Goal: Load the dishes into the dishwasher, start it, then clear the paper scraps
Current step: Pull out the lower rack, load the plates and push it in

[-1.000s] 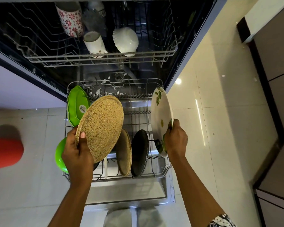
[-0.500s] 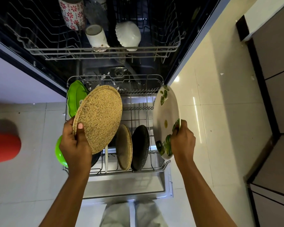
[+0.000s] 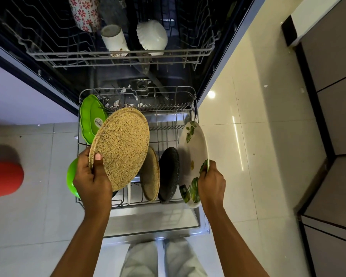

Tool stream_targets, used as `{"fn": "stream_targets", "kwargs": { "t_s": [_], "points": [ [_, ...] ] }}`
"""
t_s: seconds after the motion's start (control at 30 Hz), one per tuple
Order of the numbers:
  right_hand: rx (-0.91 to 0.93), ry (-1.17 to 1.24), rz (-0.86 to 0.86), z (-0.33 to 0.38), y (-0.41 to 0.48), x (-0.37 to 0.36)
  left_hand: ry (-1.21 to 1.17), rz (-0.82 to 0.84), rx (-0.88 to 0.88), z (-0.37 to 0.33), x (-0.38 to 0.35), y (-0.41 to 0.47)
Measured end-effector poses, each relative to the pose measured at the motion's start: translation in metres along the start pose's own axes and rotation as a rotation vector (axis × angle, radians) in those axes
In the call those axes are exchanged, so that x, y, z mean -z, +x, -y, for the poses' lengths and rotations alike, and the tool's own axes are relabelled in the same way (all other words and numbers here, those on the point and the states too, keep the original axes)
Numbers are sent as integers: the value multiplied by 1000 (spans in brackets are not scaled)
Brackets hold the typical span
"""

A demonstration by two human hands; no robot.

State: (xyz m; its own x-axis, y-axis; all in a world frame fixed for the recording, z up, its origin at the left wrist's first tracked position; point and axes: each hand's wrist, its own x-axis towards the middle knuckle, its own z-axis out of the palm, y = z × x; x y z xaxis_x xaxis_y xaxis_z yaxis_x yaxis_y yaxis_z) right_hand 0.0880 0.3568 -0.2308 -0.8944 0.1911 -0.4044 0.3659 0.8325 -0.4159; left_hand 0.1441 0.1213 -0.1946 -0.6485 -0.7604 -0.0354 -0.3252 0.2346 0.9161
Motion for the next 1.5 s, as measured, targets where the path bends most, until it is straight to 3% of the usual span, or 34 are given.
{"fn": "stream_targets", "kwargs": {
  "t_s": [0.4, 0.8, 1.07, 1.5],
  "points": [
    [-106, -10, 55, -11, 31, -23, 9, 9, 4, 3, 2, -1],
    [41, -60, 144, -34, 17, -32, 4, 31, 30, 2, -12, -10],
    [223, -144, 130, 6, 62, -23, -1, 10, 24, 4, -15, -2],
    [46, 217, 313, 20, 84, -13, -36, 4, 67, 12, -9, -7]
  ]
}}
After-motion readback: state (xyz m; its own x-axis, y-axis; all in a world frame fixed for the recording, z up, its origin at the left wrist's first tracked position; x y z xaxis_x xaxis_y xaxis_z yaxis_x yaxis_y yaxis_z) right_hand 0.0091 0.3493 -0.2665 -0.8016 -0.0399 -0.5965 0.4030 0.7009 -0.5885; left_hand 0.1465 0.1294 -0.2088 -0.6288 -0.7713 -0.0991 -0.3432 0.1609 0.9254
